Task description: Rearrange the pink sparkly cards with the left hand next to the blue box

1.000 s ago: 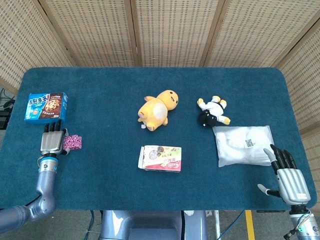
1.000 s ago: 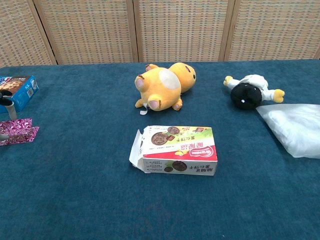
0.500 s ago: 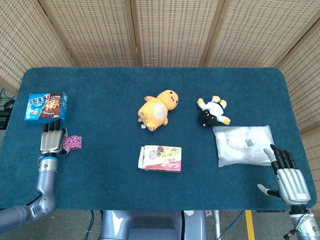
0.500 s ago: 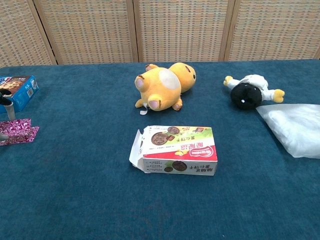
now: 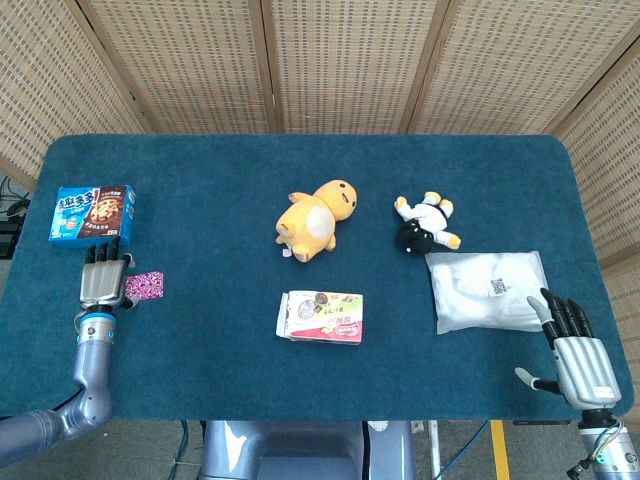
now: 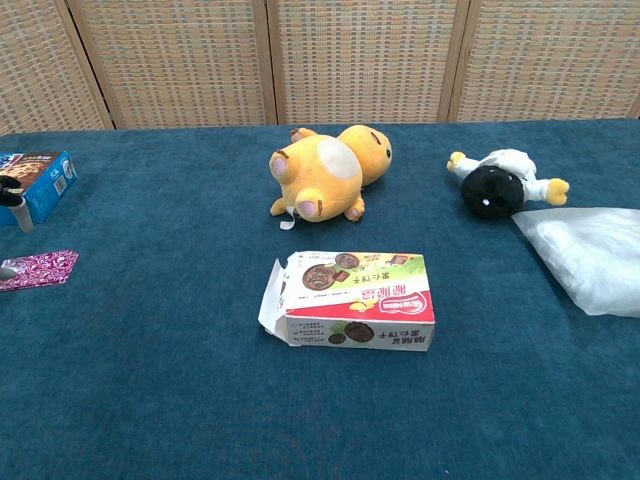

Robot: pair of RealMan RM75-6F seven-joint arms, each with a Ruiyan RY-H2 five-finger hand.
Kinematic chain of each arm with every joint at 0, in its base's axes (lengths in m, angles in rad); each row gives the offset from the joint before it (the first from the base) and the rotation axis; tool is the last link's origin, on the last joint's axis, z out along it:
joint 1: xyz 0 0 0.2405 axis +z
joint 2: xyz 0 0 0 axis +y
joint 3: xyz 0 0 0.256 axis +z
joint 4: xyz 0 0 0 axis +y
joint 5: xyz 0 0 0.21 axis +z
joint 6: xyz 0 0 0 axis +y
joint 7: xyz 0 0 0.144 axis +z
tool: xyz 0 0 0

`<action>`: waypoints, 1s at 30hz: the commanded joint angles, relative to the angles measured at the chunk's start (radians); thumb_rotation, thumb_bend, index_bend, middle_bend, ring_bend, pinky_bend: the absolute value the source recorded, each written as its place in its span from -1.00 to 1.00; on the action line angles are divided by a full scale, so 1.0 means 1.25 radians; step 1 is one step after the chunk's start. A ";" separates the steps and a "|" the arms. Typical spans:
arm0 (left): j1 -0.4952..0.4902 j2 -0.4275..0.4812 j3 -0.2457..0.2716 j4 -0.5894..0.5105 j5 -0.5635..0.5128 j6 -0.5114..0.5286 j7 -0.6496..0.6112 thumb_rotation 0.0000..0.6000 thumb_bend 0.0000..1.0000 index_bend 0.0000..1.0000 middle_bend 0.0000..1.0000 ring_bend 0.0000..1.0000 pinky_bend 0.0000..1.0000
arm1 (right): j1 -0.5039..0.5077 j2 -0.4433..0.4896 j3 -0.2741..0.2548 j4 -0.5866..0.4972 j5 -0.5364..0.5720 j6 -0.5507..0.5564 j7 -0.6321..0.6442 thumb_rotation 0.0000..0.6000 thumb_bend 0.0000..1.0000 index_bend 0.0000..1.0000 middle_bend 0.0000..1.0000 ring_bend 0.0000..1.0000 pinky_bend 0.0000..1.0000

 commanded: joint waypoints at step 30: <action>0.267 0.102 0.202 -0.270 0.591 0.363 -0.146 1.00 -0.69 -1.00 -1.00 -1.00 -1.00 | -0.002 -0.007 0.005 0.031 -0.018 0.025 -0.038 1.00 -0.89 -1.00 -1.00 -1.00 -1.00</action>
